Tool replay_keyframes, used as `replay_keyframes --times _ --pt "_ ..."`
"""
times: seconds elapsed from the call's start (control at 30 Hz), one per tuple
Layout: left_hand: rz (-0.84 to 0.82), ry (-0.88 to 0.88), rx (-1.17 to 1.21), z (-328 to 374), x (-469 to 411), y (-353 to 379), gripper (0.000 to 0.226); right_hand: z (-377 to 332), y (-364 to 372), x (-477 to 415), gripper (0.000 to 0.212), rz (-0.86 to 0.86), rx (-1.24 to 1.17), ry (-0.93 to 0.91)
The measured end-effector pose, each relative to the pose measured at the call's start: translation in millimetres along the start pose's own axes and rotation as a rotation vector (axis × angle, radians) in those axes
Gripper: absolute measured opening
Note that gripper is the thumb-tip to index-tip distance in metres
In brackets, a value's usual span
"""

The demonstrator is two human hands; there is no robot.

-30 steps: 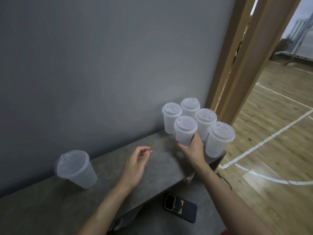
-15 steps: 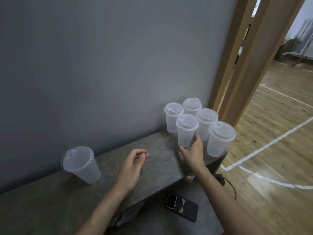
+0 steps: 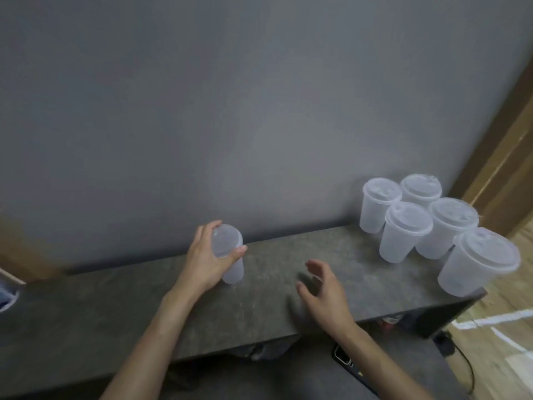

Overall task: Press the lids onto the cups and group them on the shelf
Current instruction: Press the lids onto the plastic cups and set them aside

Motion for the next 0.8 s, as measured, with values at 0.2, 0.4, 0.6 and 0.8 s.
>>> replay_keyframes --times 0.2,0.4,0.6,0.8 --pt "-0.185 0.172 0.232 18 27 45 0.071 -42 52 -3 0.075 -0.195 -0.093 -0.196" --pt "-0.121 0.100 0.475 9 42 72 0.085 -29 52 -7 0.071 -0.163 -0.089 -0.211" --pt "-0.062 0.110 0.497 12 47 81 0.085 -10 56 -12 0.067 -0.173 -0.048 -0.233" --pt "-0.087 0.125 0.506 9 46 80 0.085 -5 62 -13 0.067 -0.166 -0.064 -0.231"
Point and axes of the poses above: each hand's wrist, its own x-axis away from the middle knuckle, its own y-axis out of the palm, z = x × y, the point moved 4 cm from there along -x, towards the middle knuckle, and after that the axes turned 7 degrees about x, right-handed, at the moved point
